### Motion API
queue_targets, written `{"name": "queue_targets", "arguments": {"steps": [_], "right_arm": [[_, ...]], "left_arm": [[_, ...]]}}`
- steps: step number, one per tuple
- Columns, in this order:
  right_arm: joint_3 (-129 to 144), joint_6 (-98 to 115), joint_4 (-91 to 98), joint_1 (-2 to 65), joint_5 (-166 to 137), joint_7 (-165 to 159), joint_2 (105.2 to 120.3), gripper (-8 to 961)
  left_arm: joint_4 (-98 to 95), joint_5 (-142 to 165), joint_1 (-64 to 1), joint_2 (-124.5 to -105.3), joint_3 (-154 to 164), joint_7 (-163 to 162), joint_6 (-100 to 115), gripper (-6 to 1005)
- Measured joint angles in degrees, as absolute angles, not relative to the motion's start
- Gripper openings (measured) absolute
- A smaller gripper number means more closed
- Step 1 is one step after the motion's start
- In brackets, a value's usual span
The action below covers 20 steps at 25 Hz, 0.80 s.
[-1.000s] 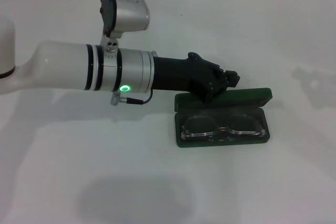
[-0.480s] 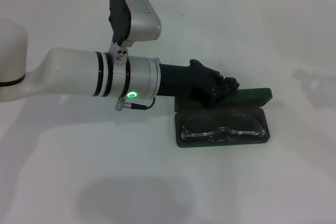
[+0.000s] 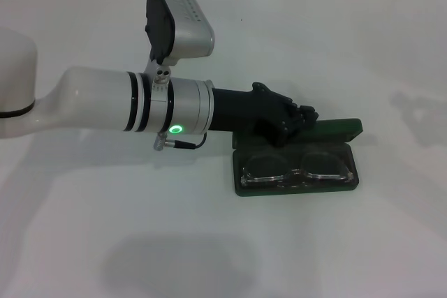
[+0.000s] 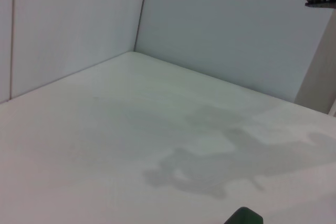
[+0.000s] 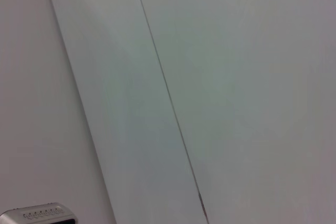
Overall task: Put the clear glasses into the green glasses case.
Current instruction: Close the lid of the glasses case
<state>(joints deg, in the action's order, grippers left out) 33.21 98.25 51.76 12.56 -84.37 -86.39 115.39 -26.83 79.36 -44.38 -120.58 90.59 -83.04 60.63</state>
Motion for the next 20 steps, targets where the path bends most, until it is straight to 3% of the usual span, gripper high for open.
{"name": "queue_targets", "arguments": {"steps": [20], "right_arm": [[33.48,98.19,50.97,12.76,-84.37,-85.78,115.4,90]], "left_arm": [[-27.1,79.33,-41.93,-120.62,96.44,-82.33,61.29,93]]}}
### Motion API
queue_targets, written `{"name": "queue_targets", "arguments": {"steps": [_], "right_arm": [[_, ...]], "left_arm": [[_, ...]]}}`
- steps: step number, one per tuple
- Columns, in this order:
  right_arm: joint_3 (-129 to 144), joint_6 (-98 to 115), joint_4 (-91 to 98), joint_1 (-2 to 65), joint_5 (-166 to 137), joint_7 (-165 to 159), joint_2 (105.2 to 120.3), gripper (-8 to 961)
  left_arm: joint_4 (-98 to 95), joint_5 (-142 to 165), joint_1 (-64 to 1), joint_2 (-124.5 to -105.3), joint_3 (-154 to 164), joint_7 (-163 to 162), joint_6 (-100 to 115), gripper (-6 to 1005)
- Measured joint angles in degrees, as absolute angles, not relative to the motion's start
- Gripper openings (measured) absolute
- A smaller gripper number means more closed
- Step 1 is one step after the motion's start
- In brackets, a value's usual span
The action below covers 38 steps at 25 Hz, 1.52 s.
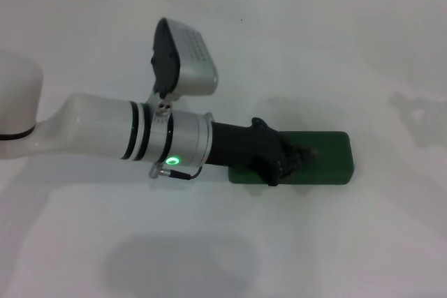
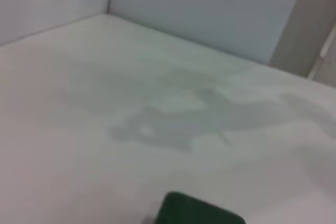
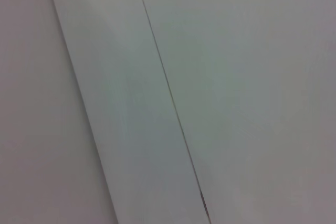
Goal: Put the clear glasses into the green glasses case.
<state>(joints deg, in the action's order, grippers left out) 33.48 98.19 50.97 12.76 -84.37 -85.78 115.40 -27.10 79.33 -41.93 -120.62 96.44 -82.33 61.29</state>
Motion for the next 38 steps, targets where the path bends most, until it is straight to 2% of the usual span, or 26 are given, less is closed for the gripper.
{"name": "queue_targets", "arguments": {"steps": [10,16,20,21,23,24,28,34,38], "right_arm": [[33.54,98.39,51.09,13.88,-87.12,-85.75,115.1,91],[34.3,102.6,51.37,16.22,-96.79,-79.45,115.17,92],[36.79,103.85,50.73,16.3,-97.92,-76.07,115.57,93],[37.7,103.61,50.47,16.31,-97.89,-76.03,115.62,93],[39.27,103.23,49.88,16.37,-97.79,-75.97,115.71,160],[40.17,103.2,49.7,16.45,-97.7,-75.9,115.72,193],[44.06,104.26,49.59,16.74,-96.26,-75.0,115.8,329],[49.26,106.37,49.58,17.82,-94.08,-74.86,115.84,563],[51.02,107.17,49.57,18.86,-93.4,-75.15,115.84,744]], "left_arm": [[-35.15,79.23,-37.95,-119.98,99.81,-80.91,63.74,107],[-41.83,82.35,-33.79,-118.68,93.45,-80.81,72.84,116],[-43.24,83.7,-29.74,-117.39,79.23,-76.49,86.83,122],[-43.2,83.71,-28.83,-117.12,75.44,-75.03,90.07,197],[-43.09,83.92,-27.65,-116.75,69.71,-74.03,94.85,348],[-43.09,83.92,-27.65,-116.75,69.71,-74.03,94.85,398],[-43.37,85.18,-25.87,-114.69,64.12,-77.47,100.9,596],[-43.39,86.47,-25.07,-113.77,64.04,-78.0,102.74,685],[-43.42,87.56,-25.02,-113.68,64.05,-78.03,102.98,680]]}}
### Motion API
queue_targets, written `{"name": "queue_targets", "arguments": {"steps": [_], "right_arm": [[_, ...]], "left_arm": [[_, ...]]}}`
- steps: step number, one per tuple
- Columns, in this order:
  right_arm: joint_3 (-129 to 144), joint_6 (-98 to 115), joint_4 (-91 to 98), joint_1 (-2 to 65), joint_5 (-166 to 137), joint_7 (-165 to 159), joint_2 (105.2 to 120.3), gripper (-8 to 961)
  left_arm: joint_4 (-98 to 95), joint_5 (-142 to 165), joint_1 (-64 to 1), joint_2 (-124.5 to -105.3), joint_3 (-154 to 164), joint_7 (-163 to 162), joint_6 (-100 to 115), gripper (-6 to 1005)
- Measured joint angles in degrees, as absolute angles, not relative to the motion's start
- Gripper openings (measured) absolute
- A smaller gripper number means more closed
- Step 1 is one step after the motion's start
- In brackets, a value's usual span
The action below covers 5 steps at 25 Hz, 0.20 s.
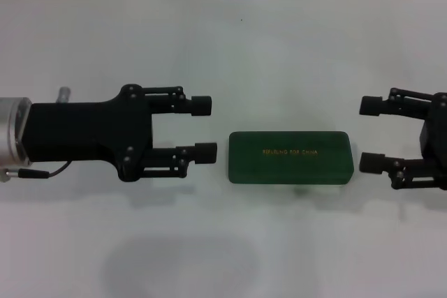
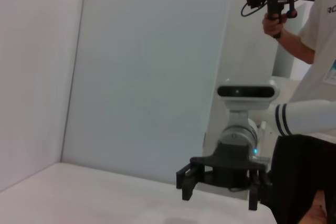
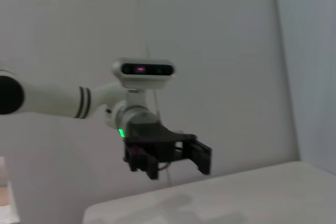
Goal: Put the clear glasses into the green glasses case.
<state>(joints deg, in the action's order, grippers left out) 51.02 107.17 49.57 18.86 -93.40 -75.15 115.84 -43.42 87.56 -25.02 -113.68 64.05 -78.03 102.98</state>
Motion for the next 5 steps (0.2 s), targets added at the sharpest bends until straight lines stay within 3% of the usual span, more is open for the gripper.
{"name": "queue_targets", "arguments": {"steps": [2,5], "right_arm": [[51.84,107.53,49.56,19.28,-93.34,-75.2,115.84,815],[52.88,107.86,49.41,19.79,-92.98,-75.23,115.84,815]], "left_arm": [[-43.42,88.15,-25.06,-113.72,64.02,-78.04,103.18,679],[-43.42,88.24,-25.05,-113.82,63.96,-78.03,103.29,679]]}}
